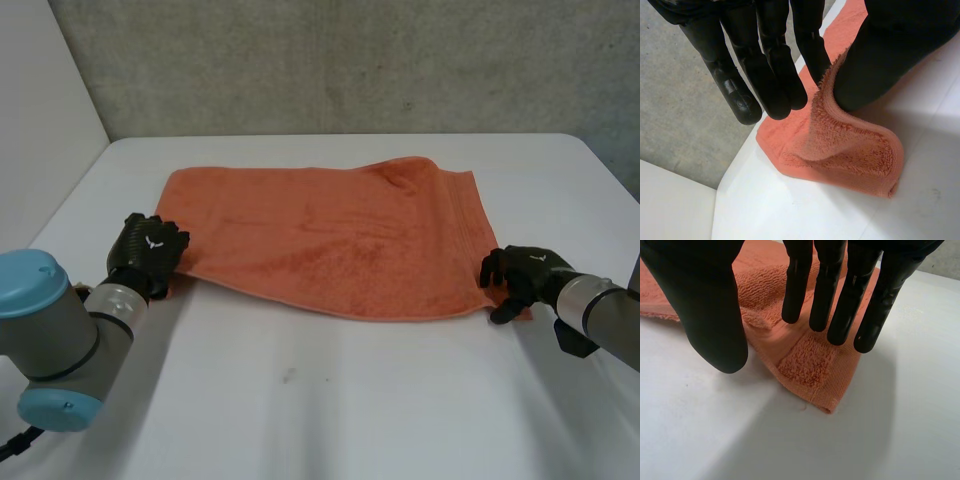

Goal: Fold the laundry

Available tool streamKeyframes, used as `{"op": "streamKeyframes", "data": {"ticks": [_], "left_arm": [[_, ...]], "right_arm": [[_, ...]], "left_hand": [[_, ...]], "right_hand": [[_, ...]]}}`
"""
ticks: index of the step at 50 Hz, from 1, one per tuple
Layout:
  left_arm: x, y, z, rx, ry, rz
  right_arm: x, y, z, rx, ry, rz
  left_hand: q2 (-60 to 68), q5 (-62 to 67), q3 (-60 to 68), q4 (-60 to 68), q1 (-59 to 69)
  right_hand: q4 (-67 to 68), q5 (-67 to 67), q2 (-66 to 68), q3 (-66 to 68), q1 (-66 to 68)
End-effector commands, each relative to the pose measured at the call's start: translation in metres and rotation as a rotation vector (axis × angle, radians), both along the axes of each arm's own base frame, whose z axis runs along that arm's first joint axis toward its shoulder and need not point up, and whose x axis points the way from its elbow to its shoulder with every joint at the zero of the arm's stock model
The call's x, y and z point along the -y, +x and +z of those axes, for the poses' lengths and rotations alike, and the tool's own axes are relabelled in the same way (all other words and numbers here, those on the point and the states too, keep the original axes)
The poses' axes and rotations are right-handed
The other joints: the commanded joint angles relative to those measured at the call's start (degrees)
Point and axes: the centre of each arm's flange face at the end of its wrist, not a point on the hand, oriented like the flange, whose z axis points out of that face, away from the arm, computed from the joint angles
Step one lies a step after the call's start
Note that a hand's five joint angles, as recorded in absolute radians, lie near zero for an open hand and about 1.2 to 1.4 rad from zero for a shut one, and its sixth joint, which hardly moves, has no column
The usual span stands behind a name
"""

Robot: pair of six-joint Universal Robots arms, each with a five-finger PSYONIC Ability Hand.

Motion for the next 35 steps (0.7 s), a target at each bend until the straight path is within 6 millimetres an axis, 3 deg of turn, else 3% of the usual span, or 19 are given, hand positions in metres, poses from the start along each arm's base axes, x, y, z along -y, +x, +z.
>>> {"op": "streamKeyframes", "data": {"ticks": [1, 7, 9, 13, 15, 19, 21, 26, 35], "left_arm": [[0.0, 0.0, -0.001, 0.001, 0.002, 0.001], [0.0, 0.0, -0.002, 0.001, 0.004, -0.001], [0.001, 0.0, -0.002, 0.0, 0.002, -0.001], [0.002, 0.0, -0.004, 0.001, 0.005, 0.001], [0.002, -0.001, -0.005, 0.001, 0.007, -0.001], [0.006, 0.001, -0.009, 0.003, 0.014, 0.004], [0.01, 0.004, -0.011, 0.004, 0.022, 0.015], [0.023, 0.016, -0.018, 0.005, 0.034, 0.058], [0.034, 0.029, -0.018, 0.0, 0.031, 0.087]], "right_arm": [[0.006, 0.005, -0.002, -0.001, -0.01, 0.008], [0.011, 0.008, -0.007, -0.003, -0.01, 0.014], [0.015, 0.008, -0.006, 0.006, -0.021, 0.007], [0.021, 0.006, -0.002, 0.032, -0.051, -0.013], [0.022, 0.004, 0.01, 0.044, -0.089, -0.027], [0.018, 0.002, 0.029, 0.049, -0.129, -0.034], [0.015, 0.002, 0.032, 0.047, -0.136, -0.032], [0.009, 0.0, 0.032, 0.028, -0.136, -0.035], [0.012, -0.01, 0.028, -0.024, -0.143, -0.043]], "left_hand": [[11.3, 14.5, 11.7, 11.5, 15.5], [11.3, 14.5, 11.7, 11.5, 15.5], [11.3, 14.5, 11.7, 11.5, 15.5], [11.3, 14.5, 11.7, 11.5, 15.5], [11.3, 14.5, 11.7, 11.5, 15.5], [-15.9, -12.6, -15.4, -15.7, -11.6], [-19.8, -16.6, -19.3, -19.6, -15.6], [-30.2, -27.0, -29.8, -30.0, -26.0], [-30.4, -27.2, -30.0, -30.2, -26.2]], "right_hand": [[8.3, 8.3, 8.7, 8.6, 14.1], [15.4, 15.4, 15.8, 15.7, 21.1], [40.5, 40.5, 40.8, 40.7, 46.2], [40.6, 40.6, 41.0, 40.9, 46.3], [40.6, 40.6, 41.0, 40.9, 46.3], [40.6, 40.6, 41.0, 40.9, 46.3], [40.6, 40.6, 41.0, 40.9, 46.3], [40.6, 40.6, 41.0, 40.9, 46.3], [40.6, 40.6, 41.0, 40.9, 46.3]]}}
